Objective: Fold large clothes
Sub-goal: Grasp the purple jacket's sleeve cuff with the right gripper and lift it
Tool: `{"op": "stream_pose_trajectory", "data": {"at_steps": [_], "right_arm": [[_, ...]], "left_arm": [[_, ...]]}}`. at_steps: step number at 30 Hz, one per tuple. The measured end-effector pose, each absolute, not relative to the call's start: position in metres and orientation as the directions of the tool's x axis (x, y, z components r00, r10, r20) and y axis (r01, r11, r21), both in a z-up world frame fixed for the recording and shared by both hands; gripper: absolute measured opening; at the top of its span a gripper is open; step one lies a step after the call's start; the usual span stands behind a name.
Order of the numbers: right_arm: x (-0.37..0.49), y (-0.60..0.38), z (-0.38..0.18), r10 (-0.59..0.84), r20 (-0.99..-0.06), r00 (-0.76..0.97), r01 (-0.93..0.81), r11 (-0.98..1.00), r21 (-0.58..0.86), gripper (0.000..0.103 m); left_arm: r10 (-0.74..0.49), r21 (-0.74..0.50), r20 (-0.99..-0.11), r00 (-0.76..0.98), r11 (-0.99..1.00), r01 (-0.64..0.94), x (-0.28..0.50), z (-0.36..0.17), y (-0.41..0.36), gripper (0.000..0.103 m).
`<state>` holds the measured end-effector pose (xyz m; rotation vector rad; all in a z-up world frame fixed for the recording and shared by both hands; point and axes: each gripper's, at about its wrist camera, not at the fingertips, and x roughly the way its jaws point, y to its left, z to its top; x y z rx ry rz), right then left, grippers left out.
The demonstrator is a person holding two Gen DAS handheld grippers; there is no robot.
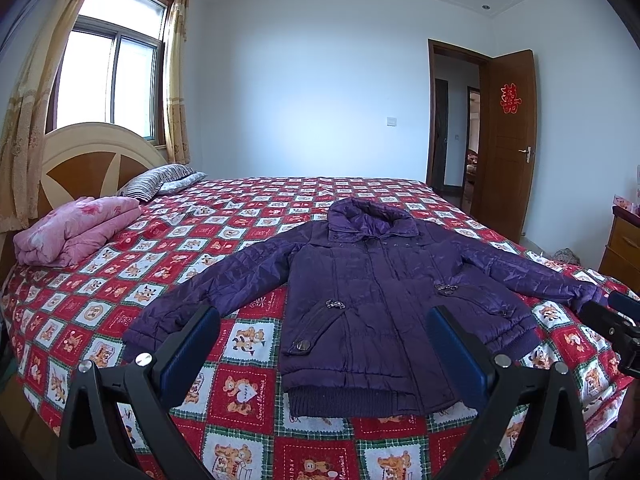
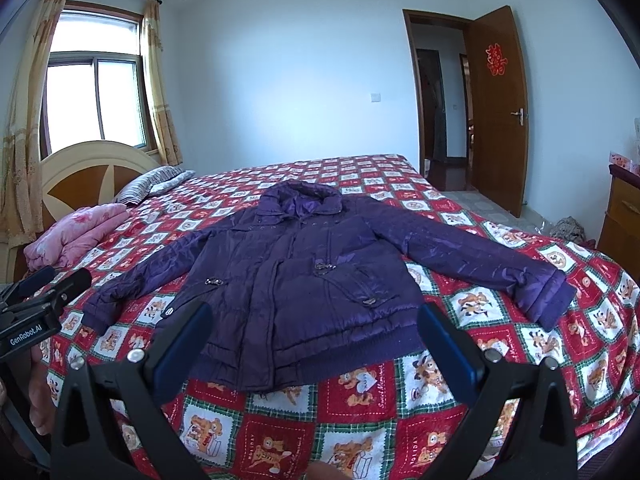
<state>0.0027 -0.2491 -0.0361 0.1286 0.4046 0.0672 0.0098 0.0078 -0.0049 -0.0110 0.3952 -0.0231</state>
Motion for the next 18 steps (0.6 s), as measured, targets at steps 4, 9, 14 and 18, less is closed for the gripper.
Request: {"op": "stream_pose_trajectory", "data": {"at_steps": [4, 9, 14, 18], "right_arm": [[0.026, -0.277, -0.053, 0.056, -0.439, 0.897, 0.017, 0.987, 0.16, 0.103], [0.054, -0.349, -0.077, -0.05, -0.508, 0.86, 0.193, 0.953, 0.234, 0.103], [0.063, -0.441, -0.098, -0.138, -0.582, 0.801, 0.418, 0.826, 0.379, 0.103], [0.069, -0.496, -0.109, -0.17, -0.627, 0.76, 0.536, 0.71, 0.456, 0.103]], "left_arm": [[-0.018, -0.011, -0.385, 0.923, 1.0, 0.015, 0.029, -0.013, 0.01, 0.102], [-0.004, 0.002, -0.399, 0.917, 1.0, 0.005, 0.066, -0.03, 0.012, 0.102], [0.025, 0.039, -0.426, 0.905, 0.999, -0.009, 0.108, -0.049, 0.014, 0.102], [0.061, 0.071, -0.426, 0.903, 0.997, -0.034, 0.141, -0.058, 0.019, 0.102]]}}
